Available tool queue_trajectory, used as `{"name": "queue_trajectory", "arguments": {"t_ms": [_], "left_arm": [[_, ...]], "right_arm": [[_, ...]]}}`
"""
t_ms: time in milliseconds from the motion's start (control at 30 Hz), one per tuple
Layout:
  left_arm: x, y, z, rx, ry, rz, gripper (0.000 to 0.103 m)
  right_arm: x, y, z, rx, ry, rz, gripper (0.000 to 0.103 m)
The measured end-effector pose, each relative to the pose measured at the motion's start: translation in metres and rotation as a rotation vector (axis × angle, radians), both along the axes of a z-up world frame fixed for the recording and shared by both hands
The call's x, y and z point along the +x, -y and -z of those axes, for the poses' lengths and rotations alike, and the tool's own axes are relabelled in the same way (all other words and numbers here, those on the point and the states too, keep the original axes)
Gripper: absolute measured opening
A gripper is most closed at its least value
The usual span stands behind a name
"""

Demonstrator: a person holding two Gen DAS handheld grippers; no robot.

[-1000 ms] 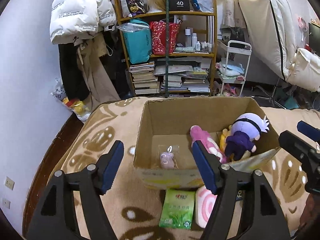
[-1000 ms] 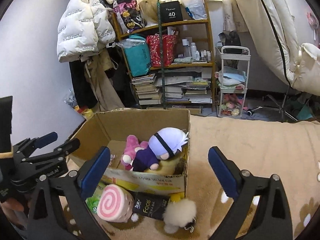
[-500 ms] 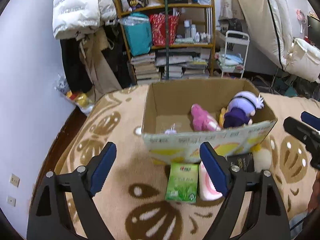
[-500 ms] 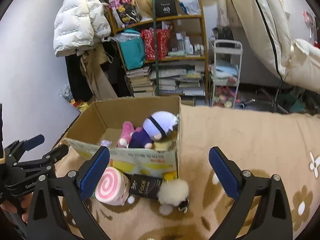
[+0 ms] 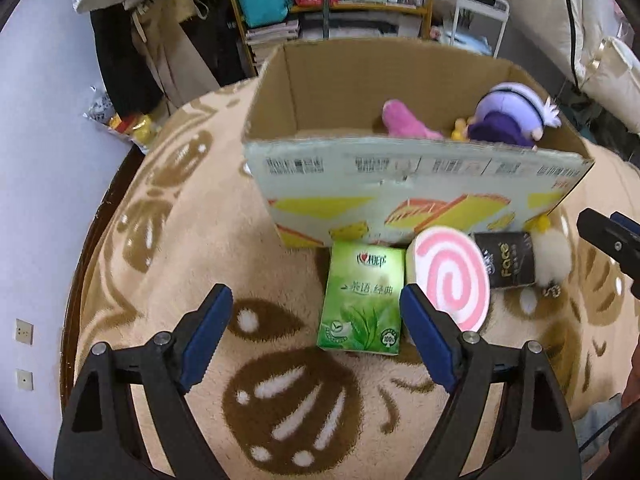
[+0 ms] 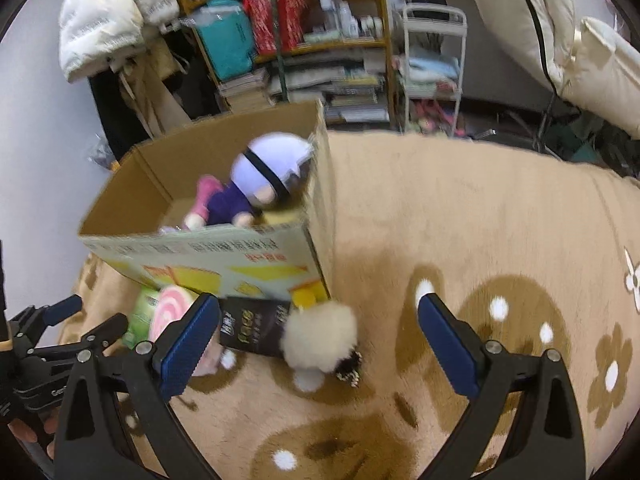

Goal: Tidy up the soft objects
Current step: 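Lower the left tool to the green tissue pack while the right tool reaches the white fluffy plush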

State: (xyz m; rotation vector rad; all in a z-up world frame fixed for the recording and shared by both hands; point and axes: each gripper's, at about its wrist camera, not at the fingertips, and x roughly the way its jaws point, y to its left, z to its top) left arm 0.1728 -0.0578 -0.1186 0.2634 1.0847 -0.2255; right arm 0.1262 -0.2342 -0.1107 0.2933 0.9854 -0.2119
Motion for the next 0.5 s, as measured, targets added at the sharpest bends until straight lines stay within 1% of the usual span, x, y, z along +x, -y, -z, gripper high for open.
{"name": "queue_trajectory", "arguments": {"t_ms": [200,300,500], "left_arm": [[0.004,0.002,0.016,0.019,-0.053,0.008,0.085],[0.006,0.001,0.023,0.015,-0.084,0.009,0.085],[0.006,0.007,0.031,0.015,-0.099,0.029,0.085]], "right_arm": [[0.006,0.016,0.029,0.046,-0.098,0.058,0.103],[0.008,0.022,0.043,0.075,-0.159,0.075,0.103],[0.015,0.024,0.054,0.039,-0.196,0.069,0.103]]}}
